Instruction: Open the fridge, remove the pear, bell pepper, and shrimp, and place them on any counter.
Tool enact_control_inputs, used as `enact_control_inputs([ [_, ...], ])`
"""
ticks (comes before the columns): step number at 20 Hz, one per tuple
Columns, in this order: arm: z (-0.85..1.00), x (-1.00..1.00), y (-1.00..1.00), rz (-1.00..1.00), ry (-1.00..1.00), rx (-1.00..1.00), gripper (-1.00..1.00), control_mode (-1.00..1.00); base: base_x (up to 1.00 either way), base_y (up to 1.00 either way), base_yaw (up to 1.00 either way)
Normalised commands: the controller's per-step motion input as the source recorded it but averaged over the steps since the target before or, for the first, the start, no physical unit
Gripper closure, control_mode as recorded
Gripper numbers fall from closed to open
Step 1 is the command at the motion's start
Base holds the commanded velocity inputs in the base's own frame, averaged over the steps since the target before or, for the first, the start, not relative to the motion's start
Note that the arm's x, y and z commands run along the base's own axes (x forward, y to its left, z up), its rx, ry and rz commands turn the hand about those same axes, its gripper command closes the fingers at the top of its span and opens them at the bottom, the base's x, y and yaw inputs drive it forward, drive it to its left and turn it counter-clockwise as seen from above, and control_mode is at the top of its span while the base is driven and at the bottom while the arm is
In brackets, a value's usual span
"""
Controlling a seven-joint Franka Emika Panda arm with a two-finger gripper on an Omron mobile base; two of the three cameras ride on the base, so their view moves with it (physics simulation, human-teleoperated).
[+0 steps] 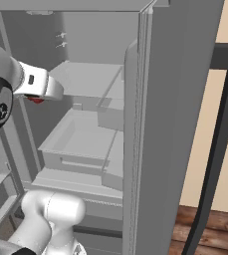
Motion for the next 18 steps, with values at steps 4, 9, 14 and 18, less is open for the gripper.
enact_control_inputs([
  [4, 0.00, -0.01, 0.00, 0.00, 0.00, 0.00, 1.00, -1.00, 0.00, 0.00, 0.00],
  [9, 0.00, 0.00, 0.00, 0.00, 0.00, 0.00, 1.00, -1.00, 0.00, 0.00, 0.00],
  [14, 0.00, 0.00, 0.00, 0.00, 0.00, 0.00, 1.00, -1.00, 0.00, 0.00, 0.00],
  [18, 0.00, 0.00, 0.00, 0.00, 0.00, 0.00, 1.00, 1.00, -0.01, 0.00, 0.00],
])
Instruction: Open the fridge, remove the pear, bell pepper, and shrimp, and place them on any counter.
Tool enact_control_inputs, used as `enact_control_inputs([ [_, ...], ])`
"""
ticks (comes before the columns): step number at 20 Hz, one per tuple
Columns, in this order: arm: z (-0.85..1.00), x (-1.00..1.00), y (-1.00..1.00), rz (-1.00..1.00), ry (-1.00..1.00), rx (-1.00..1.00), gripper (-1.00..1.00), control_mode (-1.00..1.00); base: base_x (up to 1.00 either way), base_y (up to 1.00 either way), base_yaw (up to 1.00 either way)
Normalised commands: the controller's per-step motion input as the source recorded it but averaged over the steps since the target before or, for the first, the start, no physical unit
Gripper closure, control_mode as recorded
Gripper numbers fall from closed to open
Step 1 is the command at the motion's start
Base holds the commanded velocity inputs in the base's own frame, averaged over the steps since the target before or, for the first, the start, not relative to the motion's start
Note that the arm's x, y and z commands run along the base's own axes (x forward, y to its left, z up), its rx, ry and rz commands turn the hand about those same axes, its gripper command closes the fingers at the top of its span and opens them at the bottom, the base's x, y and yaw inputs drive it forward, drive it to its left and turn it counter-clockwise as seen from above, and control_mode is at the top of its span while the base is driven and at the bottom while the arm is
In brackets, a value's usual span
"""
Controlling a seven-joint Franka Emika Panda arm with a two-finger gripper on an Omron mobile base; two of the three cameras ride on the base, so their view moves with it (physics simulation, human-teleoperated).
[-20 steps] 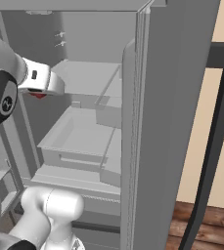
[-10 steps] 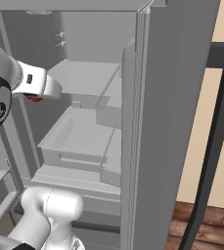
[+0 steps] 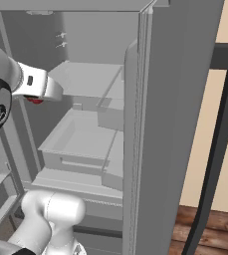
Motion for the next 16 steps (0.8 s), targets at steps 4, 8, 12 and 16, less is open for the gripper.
enact_control_inputs([
  [4, 0.00, 0.00, 0.00, 0.00, 0.00, 0.00, 1.00, 1.00, -0.84, -0.24, 0.00],
  [8, 0.00, 0.00, 0.00, 0.00, 0.00, 0.00, 1.00, 1.00, -1.00, -0.41, 0.00],
  [12, 0.00, 0.00, 0.00, 0.00, 0.00, 0.00, 1.00, 1.00, -0.99, -0.18, 0.00],
  [16, 0.00, 0.00, 0.00, 0.00, 0.00, 0.00, 1.00, 1.00, -1.00, -0.09, 0.00],
])
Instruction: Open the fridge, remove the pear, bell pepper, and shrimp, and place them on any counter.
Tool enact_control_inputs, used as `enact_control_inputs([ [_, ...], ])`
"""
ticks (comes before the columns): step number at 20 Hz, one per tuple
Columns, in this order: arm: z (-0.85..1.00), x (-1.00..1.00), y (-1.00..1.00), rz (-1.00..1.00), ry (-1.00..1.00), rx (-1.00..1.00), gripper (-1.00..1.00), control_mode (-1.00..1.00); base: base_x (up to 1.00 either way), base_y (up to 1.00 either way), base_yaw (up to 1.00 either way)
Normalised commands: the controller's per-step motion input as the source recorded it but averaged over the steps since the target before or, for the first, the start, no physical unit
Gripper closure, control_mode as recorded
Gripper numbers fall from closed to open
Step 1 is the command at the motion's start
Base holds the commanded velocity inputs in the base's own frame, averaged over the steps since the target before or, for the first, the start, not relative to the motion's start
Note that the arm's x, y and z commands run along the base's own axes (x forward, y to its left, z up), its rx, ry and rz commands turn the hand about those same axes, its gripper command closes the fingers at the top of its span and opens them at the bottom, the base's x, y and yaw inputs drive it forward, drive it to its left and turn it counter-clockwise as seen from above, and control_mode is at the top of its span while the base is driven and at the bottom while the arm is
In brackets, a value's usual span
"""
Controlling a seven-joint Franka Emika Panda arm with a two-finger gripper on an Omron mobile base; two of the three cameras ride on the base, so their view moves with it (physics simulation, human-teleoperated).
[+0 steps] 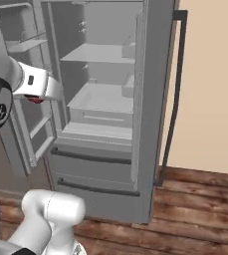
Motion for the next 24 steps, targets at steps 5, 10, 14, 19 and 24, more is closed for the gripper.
enact_control_inputs([
  [5, 0.00, 0.00, 0.00, 0.00, 0.00, 0.00, 1.00, 1.00, -0.26, -0.04, 0.47],
  [10, 0.00, 0.00, 0.00, 0.00, 0.00, 0.00, 1.00, 1.00, -0.07, 0.00, 1.00],
  [14, 0.00, 0.00, 0.00, 0.00, 0.00, 0.00, 1.00, 1.00, -0.07, 0.00, 1.00],
  [19, 0.00, 0.00, 0.00, 0.00, 0.00, 0.00, 1.00, 1.00, -0.03, 0.00, 1.00],
  [24, 0.00, 0.00, 0.00, 0.00, 0.00, 0.00, 1.00, 1.00, 0.00, 0.00, 1.00],
])
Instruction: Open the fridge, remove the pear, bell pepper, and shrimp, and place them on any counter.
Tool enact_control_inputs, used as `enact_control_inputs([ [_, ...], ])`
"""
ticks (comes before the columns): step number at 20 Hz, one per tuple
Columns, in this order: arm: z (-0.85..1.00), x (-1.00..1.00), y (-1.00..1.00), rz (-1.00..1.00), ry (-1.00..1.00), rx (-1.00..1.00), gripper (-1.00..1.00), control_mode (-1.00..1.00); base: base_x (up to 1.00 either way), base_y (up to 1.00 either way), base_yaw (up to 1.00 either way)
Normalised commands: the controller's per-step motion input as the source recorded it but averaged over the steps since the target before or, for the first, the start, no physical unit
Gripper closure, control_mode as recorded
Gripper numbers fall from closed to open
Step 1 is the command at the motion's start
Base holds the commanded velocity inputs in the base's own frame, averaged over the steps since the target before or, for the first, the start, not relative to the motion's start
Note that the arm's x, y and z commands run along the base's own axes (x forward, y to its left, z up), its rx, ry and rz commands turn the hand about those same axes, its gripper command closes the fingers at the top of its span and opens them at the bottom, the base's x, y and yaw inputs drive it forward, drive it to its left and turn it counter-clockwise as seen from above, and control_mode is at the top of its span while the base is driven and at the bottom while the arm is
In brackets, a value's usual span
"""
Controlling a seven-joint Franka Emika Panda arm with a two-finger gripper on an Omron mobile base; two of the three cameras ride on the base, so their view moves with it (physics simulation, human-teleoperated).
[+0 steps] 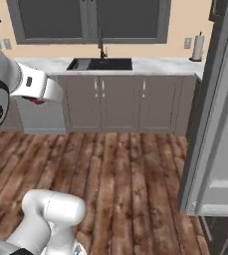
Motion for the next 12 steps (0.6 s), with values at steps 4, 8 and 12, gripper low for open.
enact_control_inputs([
  [4, 0.00, 0.00, 0.00, 0.00, 0.00, 0.00, 1.00, 1.00, 0.00, 0.00, 1.00],
  [8, 0.00, 0.00, 0.00, 0.00, 0.00, 0.00, 1.00, 1.00, -0.22, 0.33, 0.98],
  [12, 0.00, 0.00, 0.00, 0.00, 0.00, 0.00, 1.00, 1.00, 0.00, 0.84, 0.72],
])
